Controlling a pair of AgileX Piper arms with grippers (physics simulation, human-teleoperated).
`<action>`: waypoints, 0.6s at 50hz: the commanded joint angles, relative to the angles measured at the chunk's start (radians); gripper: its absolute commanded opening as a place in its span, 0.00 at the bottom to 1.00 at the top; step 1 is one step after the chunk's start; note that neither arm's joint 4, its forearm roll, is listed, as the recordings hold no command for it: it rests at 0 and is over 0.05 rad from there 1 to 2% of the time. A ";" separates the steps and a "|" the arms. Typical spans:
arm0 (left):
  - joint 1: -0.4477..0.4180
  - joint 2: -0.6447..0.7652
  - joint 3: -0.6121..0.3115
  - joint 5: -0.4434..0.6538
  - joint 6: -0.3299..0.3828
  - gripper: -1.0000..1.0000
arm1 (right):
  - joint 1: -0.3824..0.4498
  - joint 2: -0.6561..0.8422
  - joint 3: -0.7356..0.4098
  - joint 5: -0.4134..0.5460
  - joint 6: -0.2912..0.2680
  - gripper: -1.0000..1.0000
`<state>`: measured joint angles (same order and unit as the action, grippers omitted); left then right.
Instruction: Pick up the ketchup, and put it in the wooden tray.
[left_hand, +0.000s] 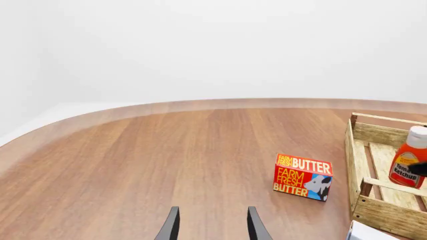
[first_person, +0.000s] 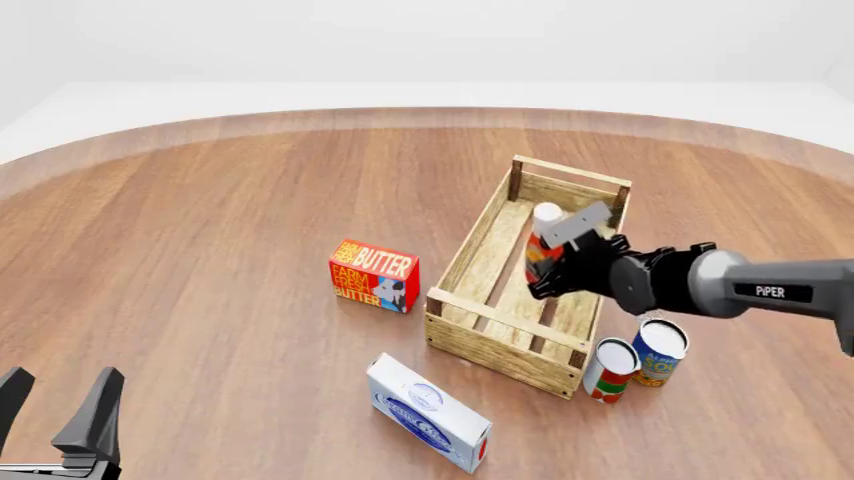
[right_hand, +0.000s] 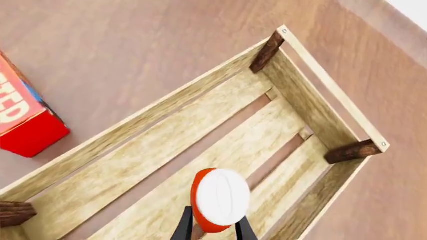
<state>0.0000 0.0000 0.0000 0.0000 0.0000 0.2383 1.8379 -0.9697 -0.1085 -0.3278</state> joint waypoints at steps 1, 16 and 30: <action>0.000 0.000 0.000 0.000 0.000 1.00 | 0.004 0.045 -0.051 0.007 0.023 0.00; 0.000 0.000 0.000 0.000 0.000 1.00 | 0.006 0.082 -0.063 0.003 0.039 0.00; 0.000 0.000 0.000 0.000 0.000 1.00 | -0.001 0.108 -0.063 0.002 0.041 0.00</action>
<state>0.0000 0.0000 0.0000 0.0000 0.0000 0.2420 1.8915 -1.0400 -0.1104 -0.3086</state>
